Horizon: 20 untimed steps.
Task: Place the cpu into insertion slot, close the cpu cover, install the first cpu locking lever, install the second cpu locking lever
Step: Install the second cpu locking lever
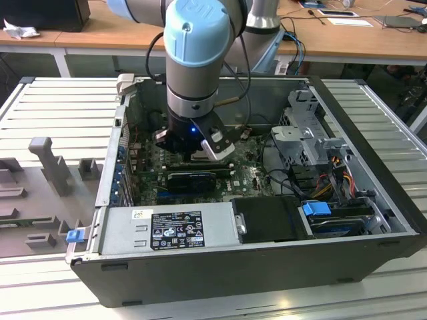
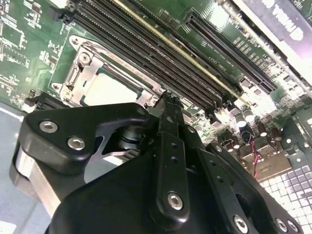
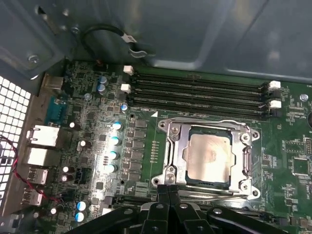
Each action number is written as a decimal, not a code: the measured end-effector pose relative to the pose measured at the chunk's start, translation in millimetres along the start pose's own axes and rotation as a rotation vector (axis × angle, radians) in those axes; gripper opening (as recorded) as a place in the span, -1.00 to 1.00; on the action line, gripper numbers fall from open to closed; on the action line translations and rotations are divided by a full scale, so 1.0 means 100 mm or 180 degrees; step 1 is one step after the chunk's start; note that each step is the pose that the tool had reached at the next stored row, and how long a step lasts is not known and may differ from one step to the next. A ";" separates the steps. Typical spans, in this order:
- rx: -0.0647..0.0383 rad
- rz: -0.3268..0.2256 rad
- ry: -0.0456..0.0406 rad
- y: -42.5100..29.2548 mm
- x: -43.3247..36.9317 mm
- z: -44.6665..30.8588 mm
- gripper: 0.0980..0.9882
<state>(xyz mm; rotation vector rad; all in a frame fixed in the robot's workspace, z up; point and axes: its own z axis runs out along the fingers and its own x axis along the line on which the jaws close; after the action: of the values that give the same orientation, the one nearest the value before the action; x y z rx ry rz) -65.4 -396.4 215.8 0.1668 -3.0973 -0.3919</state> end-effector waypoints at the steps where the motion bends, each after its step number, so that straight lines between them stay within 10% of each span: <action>1: -0.0020 0.0000 -0.0002 -0.010 0.008 0.002 -0.98; 8: -0.0134 -0.0003 -0.0014 -0.091 0.033 0.046 -0.98; 12: -0.0253 -0.0007 -0.0026 -0.140 0.037 0.084 -0.98; 20: -0.0358 -0.0010 -0.0037 -0.179 0.051 0.175 -0.98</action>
<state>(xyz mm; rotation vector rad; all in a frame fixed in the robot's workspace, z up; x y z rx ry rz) -69.1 -409.9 194.4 0.1680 -3.0761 -0.5672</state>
